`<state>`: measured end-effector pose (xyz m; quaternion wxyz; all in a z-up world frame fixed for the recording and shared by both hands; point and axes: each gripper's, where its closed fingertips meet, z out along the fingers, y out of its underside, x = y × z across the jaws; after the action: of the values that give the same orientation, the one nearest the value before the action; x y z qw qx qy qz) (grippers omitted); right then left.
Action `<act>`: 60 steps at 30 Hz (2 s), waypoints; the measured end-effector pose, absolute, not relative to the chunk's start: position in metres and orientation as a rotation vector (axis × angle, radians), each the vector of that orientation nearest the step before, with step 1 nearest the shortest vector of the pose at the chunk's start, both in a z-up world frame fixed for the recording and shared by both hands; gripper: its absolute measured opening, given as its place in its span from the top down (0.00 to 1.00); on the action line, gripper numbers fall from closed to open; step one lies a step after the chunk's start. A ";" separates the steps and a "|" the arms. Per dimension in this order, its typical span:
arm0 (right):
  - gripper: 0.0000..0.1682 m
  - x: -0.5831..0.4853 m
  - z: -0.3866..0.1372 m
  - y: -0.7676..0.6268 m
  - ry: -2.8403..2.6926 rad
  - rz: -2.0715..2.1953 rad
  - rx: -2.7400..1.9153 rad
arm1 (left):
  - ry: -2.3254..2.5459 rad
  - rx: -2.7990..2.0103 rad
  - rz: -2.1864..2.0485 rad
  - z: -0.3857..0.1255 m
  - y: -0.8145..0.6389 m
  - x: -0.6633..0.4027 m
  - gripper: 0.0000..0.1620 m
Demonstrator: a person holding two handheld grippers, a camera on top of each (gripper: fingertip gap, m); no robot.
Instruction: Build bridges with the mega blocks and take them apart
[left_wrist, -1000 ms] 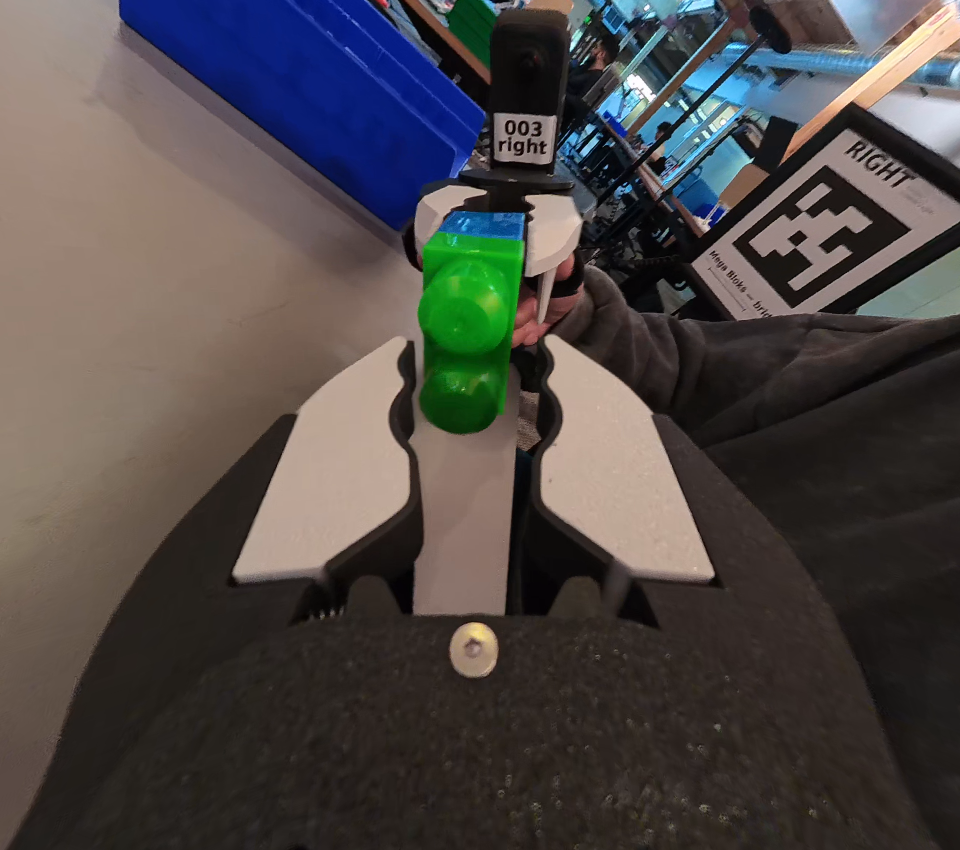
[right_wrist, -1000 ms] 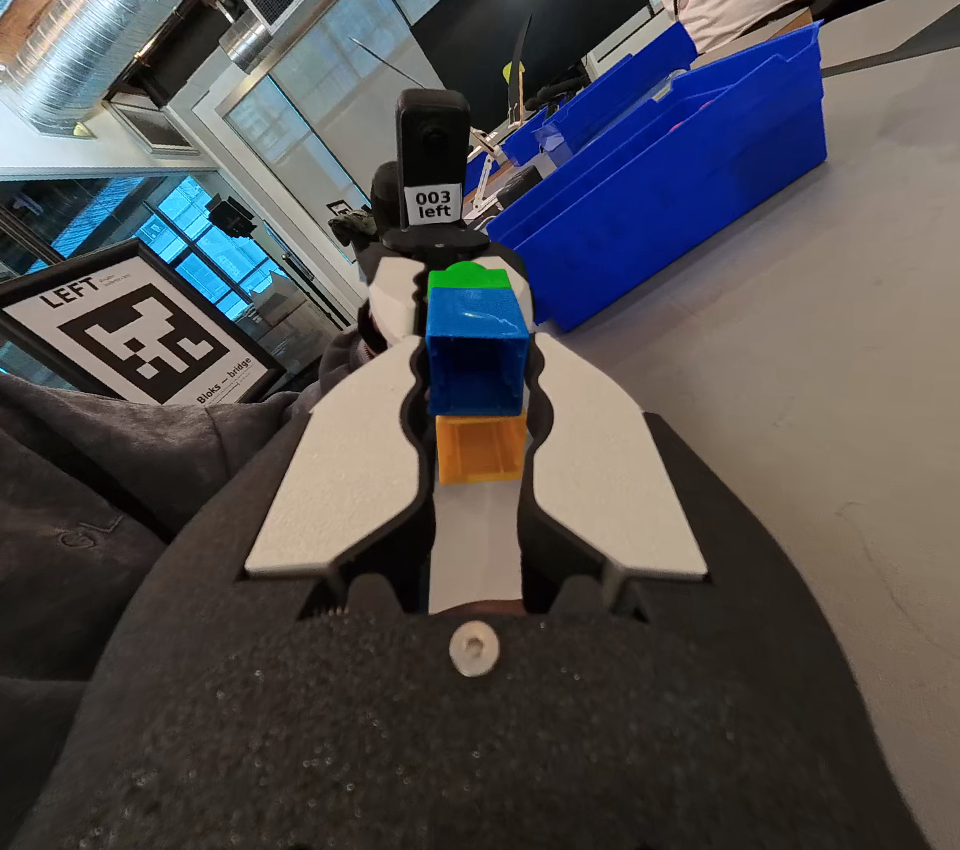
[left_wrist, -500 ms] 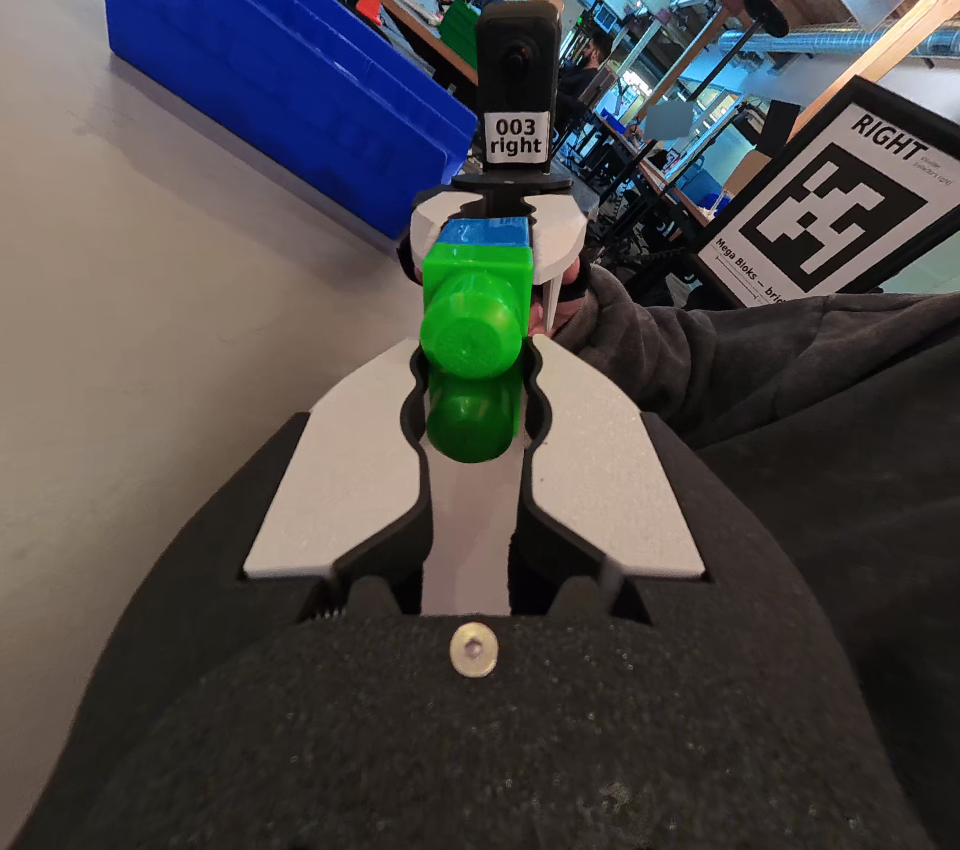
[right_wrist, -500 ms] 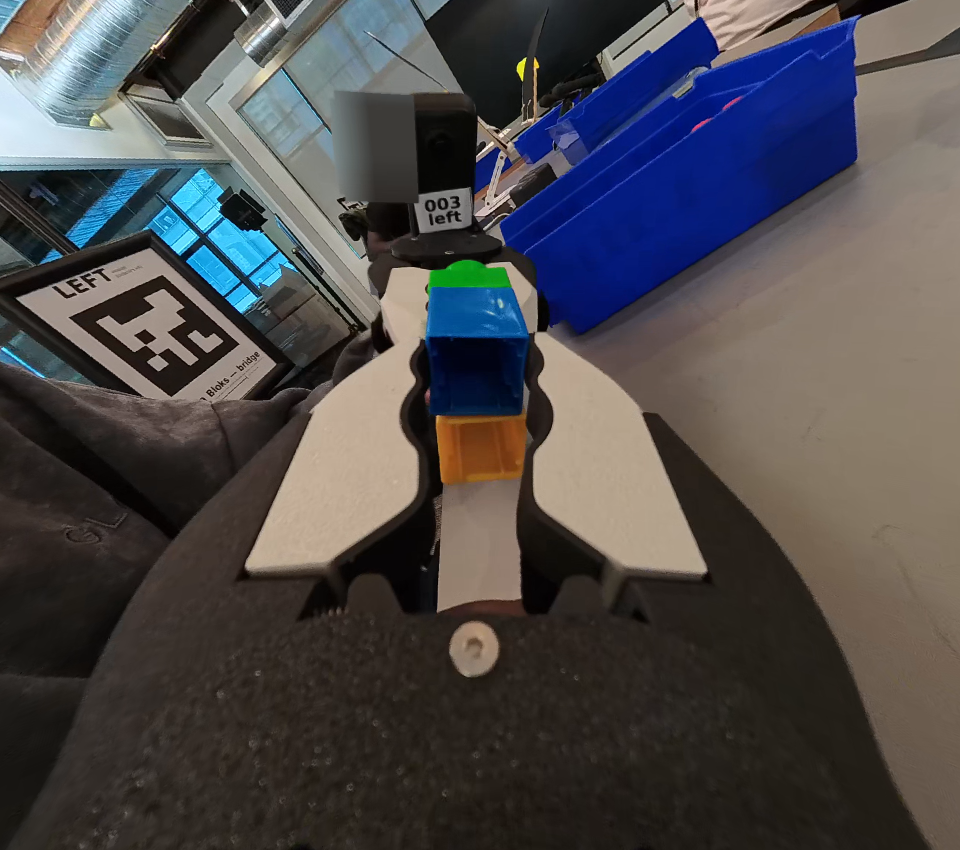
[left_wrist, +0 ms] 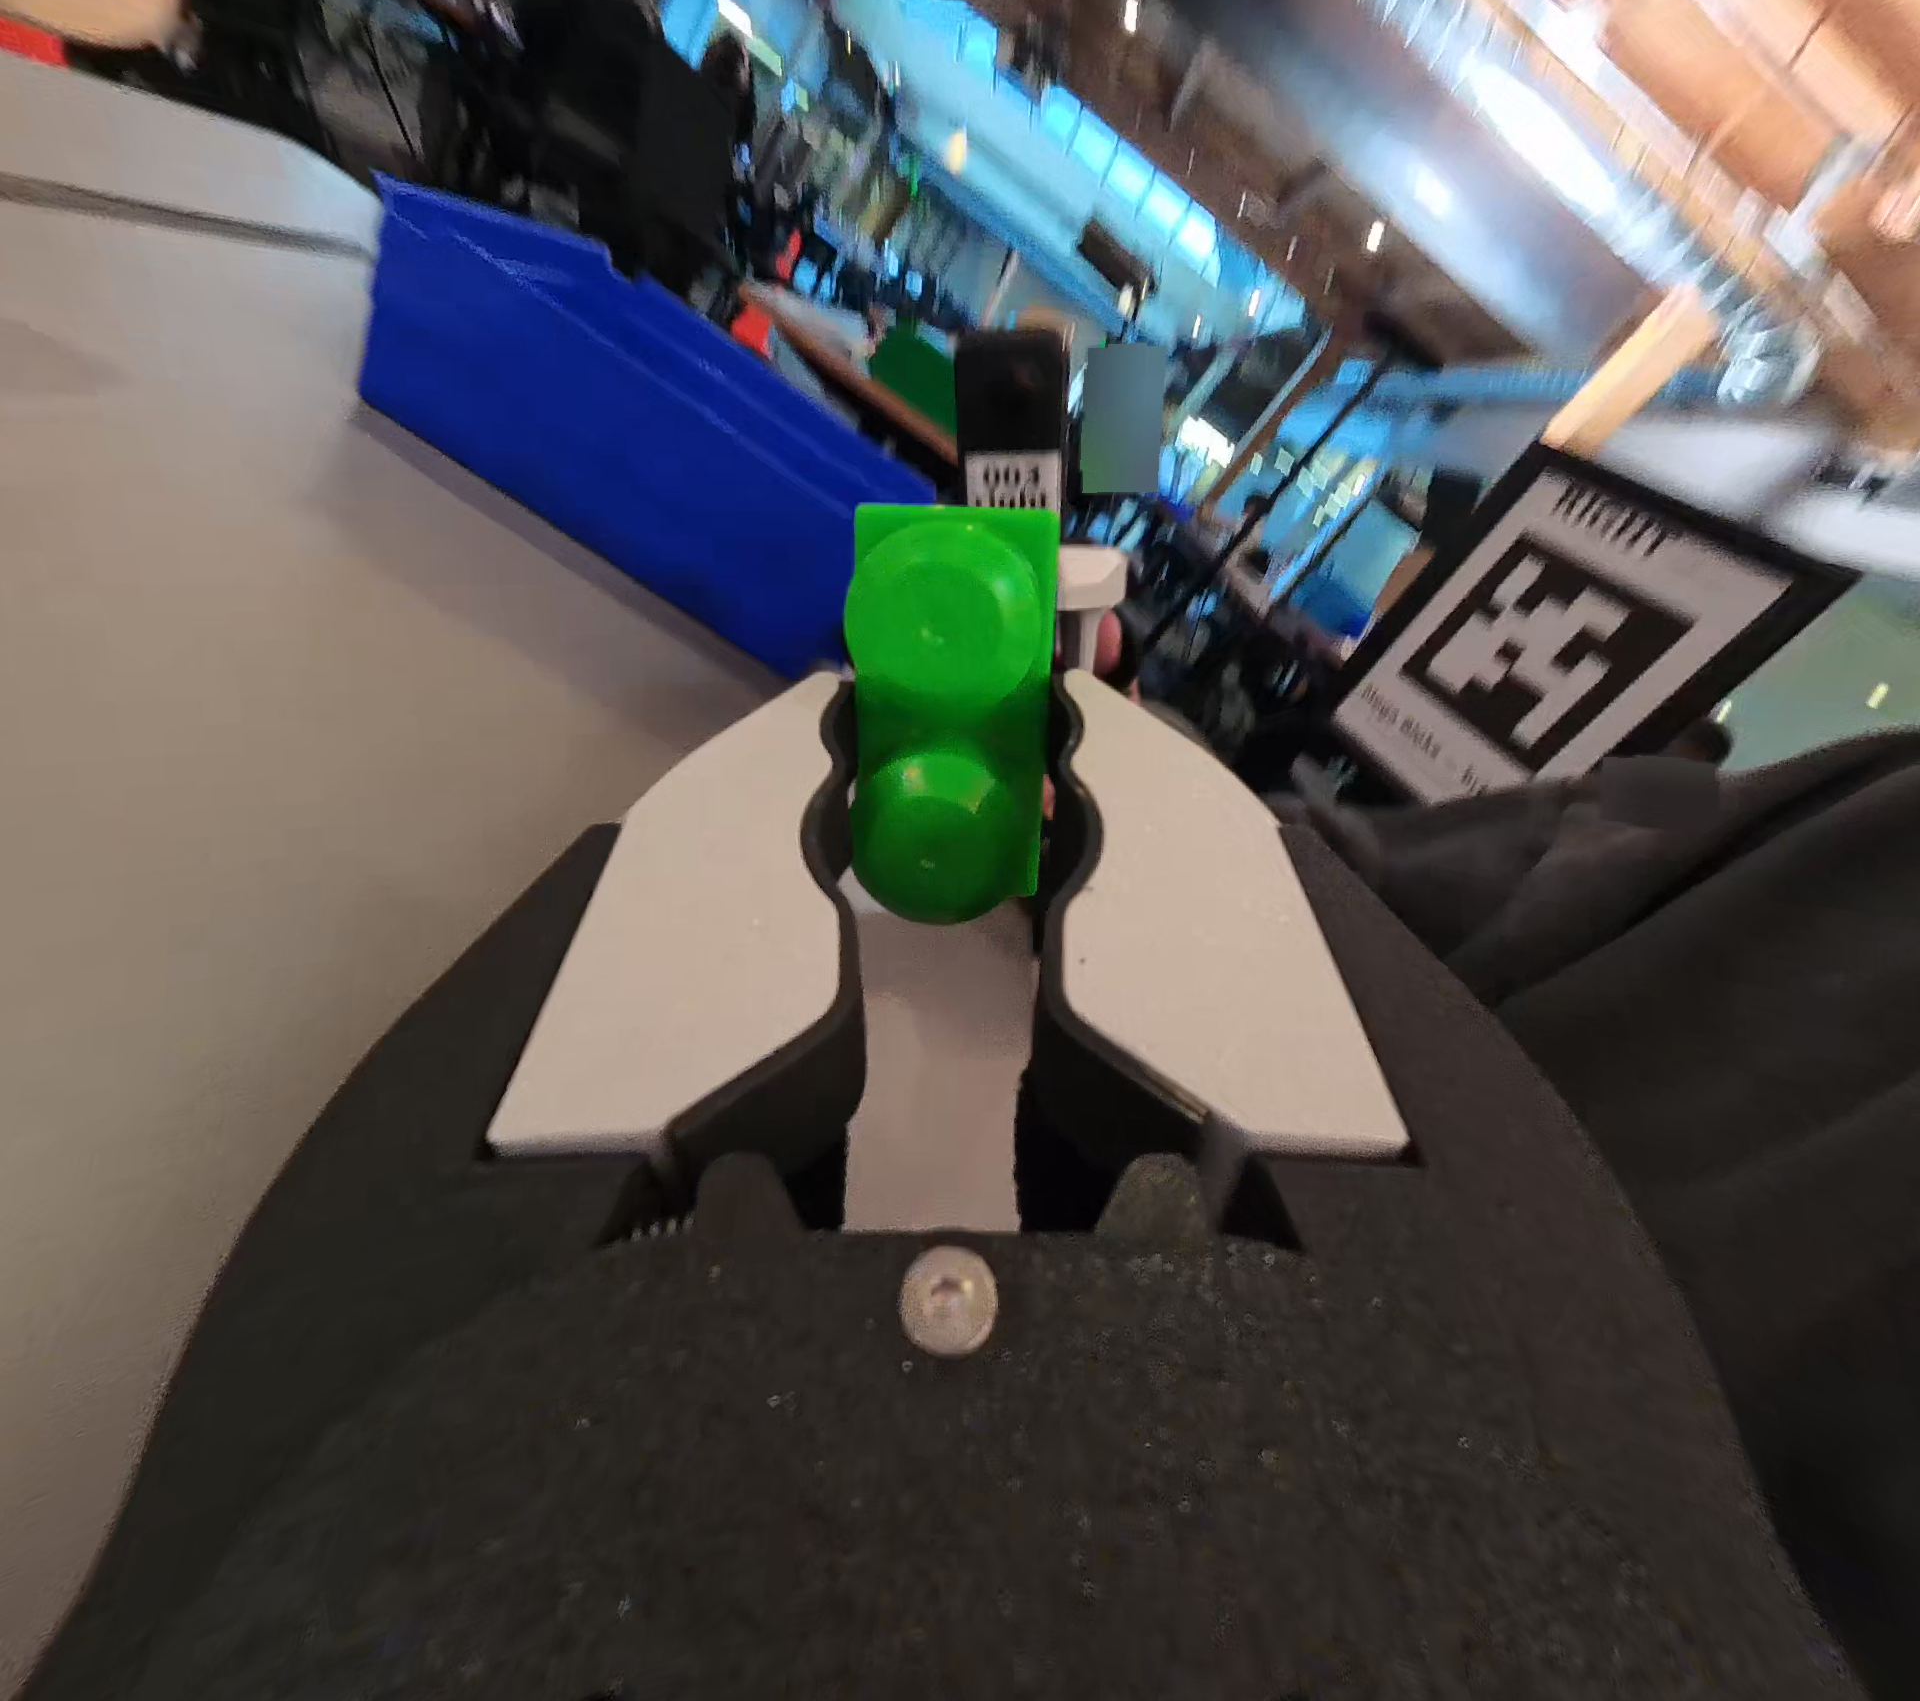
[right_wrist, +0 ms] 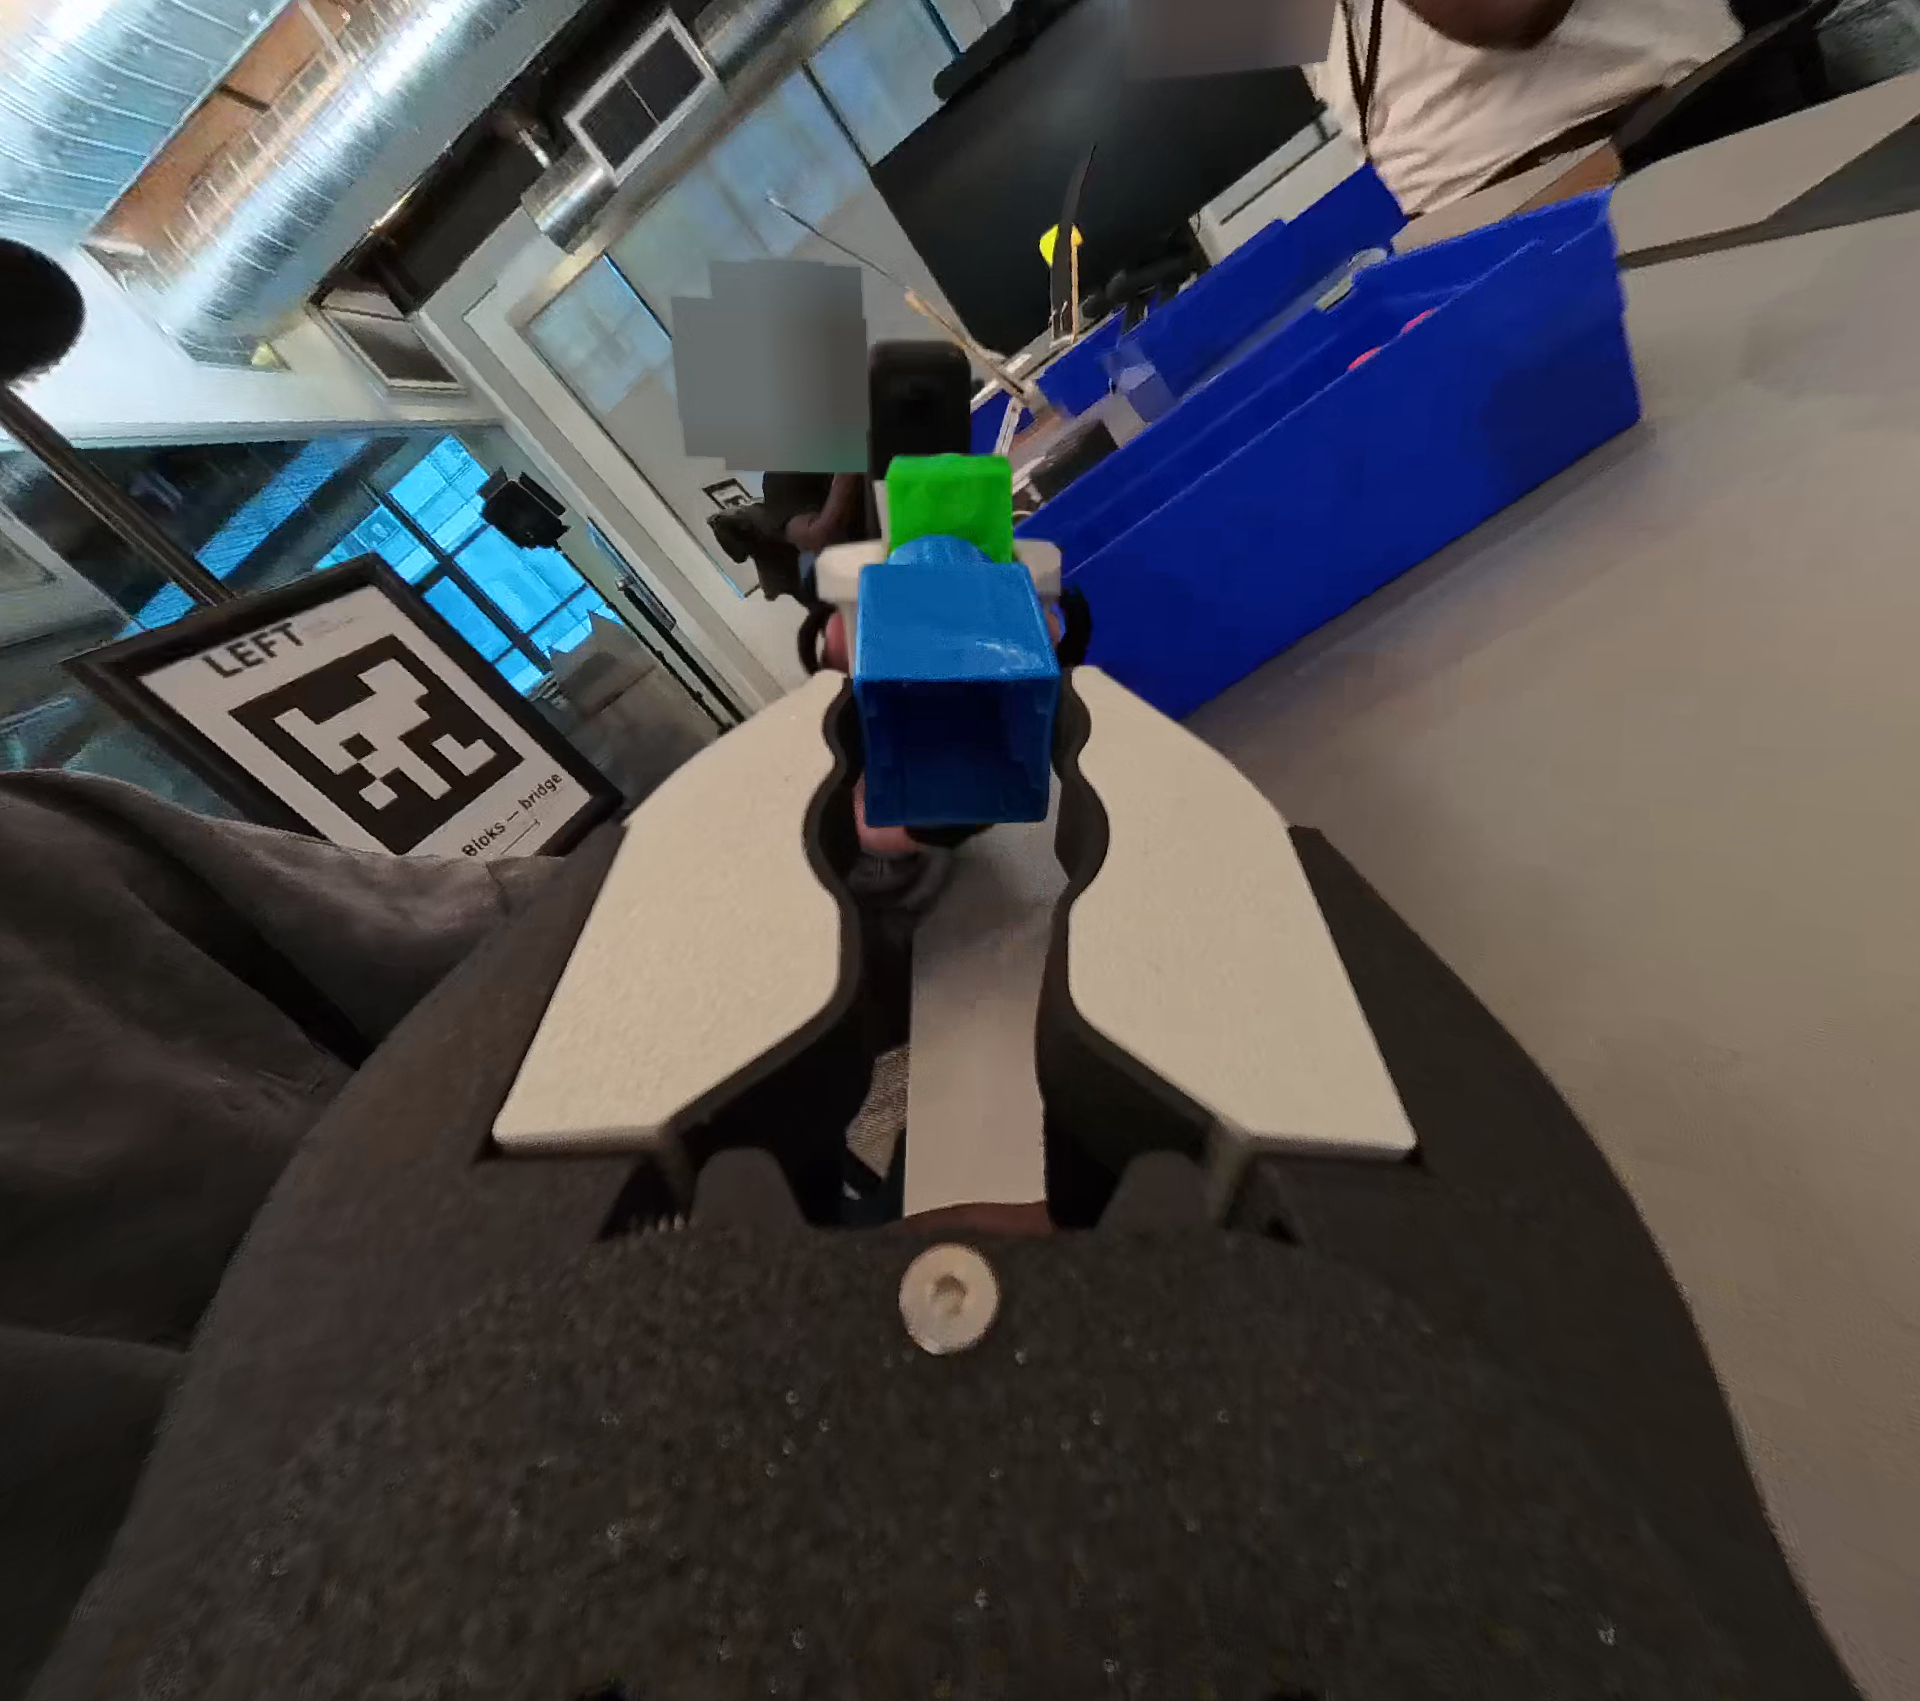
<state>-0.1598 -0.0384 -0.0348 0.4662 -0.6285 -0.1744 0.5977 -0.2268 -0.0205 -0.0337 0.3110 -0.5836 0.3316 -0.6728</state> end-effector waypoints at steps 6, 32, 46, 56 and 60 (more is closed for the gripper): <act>0.79 -0.128 -0.016 -0.045 -0.484 1.235 -1.573 | 0.754 -1.576 -1.705 -0.041 0.013 -0.255 0.79; 0.74 0.225 -0.142 -0.044 0.148 -0.365 -2.482 | 1.163 -1.703 -1.534 -0.090 -0.038 -0.195 0.79; 0.69 0.005 -0.008 -0.039 -0.407 0.579 -1.916 | 1.031 -1.643 -1.624 -0.070 -0.027 -0.209 0.79; 0.68 -0.208 -0.076 -0.050 -0.609 1.282 -1.801 | 0.975 -1.546 -1.700 -0.052 -0.030 -0.213 0.79; 0.79 -0.207 -0.070 -0.049 -0.553 1.378 -1.751 | 0.990 -1.534 -1.739 -0.051 -0.036 -0.214 0.79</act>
<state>-0.2070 -0.0487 -0.0703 0.4104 -0.6956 -0.2197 0.5472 -0.2143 -0.0362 -0.0513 0.3051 -0.5794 0.3740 -0.6568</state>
